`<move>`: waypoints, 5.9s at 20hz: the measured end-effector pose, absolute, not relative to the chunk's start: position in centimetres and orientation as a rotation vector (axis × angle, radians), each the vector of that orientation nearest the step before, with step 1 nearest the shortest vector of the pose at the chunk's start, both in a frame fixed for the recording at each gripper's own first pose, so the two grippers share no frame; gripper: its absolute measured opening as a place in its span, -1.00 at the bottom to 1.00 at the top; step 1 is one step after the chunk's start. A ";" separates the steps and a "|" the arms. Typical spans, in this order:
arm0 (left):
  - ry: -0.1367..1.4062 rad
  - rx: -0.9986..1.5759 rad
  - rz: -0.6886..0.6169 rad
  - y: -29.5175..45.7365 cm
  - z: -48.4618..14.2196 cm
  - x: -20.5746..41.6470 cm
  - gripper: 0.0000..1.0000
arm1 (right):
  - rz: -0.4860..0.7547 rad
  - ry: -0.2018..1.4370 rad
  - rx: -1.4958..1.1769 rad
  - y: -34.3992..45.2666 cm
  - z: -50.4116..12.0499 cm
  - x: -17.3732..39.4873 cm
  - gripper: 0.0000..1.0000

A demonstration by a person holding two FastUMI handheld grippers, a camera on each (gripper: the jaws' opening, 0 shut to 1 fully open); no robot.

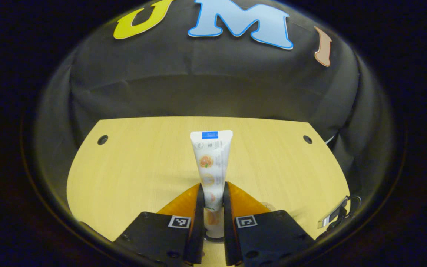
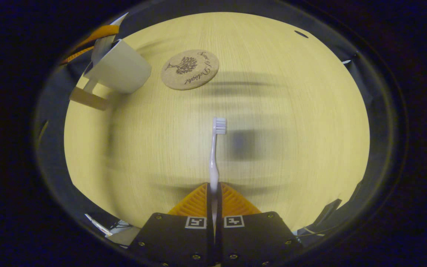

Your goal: Put the toothbrush and toothpaste on the desktop into the cup, then pick up the cup and place it on the coaster on the desktop.

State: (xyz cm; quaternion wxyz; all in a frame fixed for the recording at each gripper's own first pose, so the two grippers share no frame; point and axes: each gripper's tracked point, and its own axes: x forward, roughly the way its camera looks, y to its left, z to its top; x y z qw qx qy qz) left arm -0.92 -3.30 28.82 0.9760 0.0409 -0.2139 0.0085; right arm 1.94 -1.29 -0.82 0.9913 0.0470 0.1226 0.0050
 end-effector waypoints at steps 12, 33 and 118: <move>-0.500 0.136 0.022 -4.4 29.2 -4.2 0.57 | -0.006 0.229 0.086 -1.3 -0.8 1.9 -0.94; -0.519 0.009 0.101 7.2 20.2 -11.7 0.65 | 0.051 -0.081 0.159 0.9 13.2 -3.8 -0.96; 0.112 0.519 -0.005 2.8 16.7 2.3 0.48 | -0.168 -0.468 0.576 -14.3 5.3 -5.3 -0.58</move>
